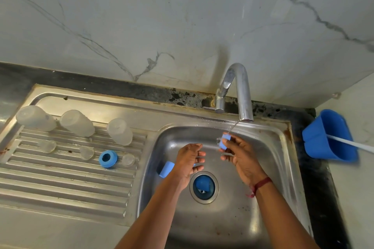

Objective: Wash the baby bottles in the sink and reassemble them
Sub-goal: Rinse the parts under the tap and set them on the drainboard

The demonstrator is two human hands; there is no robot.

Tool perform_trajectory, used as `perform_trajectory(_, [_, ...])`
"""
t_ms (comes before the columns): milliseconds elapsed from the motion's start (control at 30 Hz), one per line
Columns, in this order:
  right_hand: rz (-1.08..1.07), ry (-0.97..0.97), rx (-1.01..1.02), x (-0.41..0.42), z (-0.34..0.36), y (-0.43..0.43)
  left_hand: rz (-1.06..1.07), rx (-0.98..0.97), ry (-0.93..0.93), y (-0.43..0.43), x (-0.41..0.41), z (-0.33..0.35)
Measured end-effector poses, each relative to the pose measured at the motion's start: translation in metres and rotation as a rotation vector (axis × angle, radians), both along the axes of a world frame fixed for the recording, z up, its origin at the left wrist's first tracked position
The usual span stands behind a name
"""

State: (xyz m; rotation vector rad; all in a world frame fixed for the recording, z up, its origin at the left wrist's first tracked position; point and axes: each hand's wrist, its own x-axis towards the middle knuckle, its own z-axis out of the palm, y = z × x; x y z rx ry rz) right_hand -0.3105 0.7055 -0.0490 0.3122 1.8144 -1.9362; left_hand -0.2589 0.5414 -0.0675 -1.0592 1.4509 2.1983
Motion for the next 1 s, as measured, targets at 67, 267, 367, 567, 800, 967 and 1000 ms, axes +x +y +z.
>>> perform_trajectory(67, [0.065, 0.036, 0.142, -0.001, 0.000, -0.003, -0.001, -0.001, 0.008, 0.001, 0.000, 0.003])
perform_trajectory(267, [0.005, 0.266, 0.368, -0.005, 0.002, -0.008, -0.016, -0.006, 0.024, 0.002, 0.002, 0.009])
perform_trajectory(367, [-0.055, 0.300, 0.372, -0.002, 0.005, -0.007, -0.027, -0.002, 0.043, 0.005, 0.003, 0.011])
perform_trajectory(567, [-0.019, 0.270, 0.324, 0.004, 0.009, -0.002, -0.017, 0.004, 0.042, 0.009, 0.004, 0.013])
perform_trajectory(800, [0.022, 0.336, 0.366, 0.005, 0.010, -0.004, 0.122, -0.007, -0.066, -0.001, 0.008, 0.011])
perform_trajectory(967, [0.090, 0.400, 0.448, -0.003, 0.013, -0.005, 0.217, -0.049, -0.058, -0.047, 0.010, 0.017])
perform_trajectory(1000, [0.110, 0.418, 0.447, -0.004, 0.014, -0.007, 0.180, -0.059, -0.036, -0.053, 0.011, 0.020])
